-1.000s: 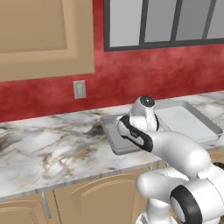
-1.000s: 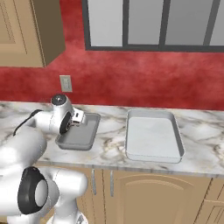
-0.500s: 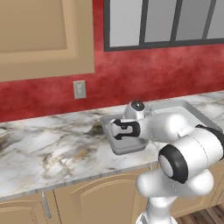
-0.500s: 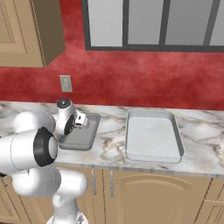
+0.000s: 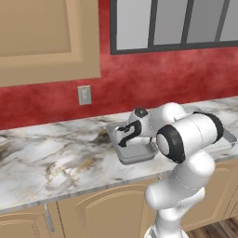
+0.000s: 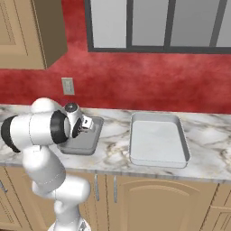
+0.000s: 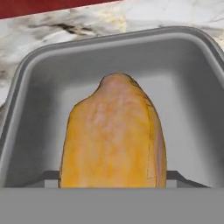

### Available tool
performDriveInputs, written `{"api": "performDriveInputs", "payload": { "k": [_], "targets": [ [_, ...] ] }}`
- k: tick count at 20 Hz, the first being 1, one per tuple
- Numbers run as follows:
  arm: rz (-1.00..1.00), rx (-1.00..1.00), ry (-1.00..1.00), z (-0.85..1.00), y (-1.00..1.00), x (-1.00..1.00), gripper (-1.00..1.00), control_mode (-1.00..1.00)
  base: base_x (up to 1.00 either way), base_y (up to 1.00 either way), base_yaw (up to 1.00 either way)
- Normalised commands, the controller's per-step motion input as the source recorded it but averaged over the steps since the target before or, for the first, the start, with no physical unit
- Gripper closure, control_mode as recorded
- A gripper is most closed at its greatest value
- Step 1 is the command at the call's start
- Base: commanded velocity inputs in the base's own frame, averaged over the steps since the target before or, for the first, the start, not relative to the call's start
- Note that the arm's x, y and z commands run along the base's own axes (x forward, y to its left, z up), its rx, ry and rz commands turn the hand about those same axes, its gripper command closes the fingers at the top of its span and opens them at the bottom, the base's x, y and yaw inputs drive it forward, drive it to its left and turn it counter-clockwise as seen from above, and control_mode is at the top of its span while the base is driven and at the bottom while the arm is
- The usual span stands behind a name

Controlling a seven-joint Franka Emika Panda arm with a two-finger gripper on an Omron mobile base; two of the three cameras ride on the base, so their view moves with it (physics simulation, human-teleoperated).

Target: Place one tomato and one chicken drumstick in each tupperware on the nearby counter, to pack two identical lunches.

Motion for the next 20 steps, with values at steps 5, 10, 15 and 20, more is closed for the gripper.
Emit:
{"api": "performDriveInputs", "payload": {
  "k": [5, 10, 15, 20],
  "targets": [
    [-0.02, 0.00, 0.00, -0.05, 0.00, 0.36, -1.00, -1.00, 0.00, 0.00, 0.00],
    [-0.02, 0.00, -0.06, 0.51, -0.04, -0.58, -1.00, -1.00, 0.00, 0.00, 0.00],
    [0.00, 0.00, -0.11, 0.99, -0.24, -0.67, -1.00, -1.00, 0.00, 0.00, 0.00],
    [-0.01, 0.00, -0.02, 1.00, -0.24, -0.38, -1.00, -1.00, 0.00, 0.00, 0.00]
  ]
}}
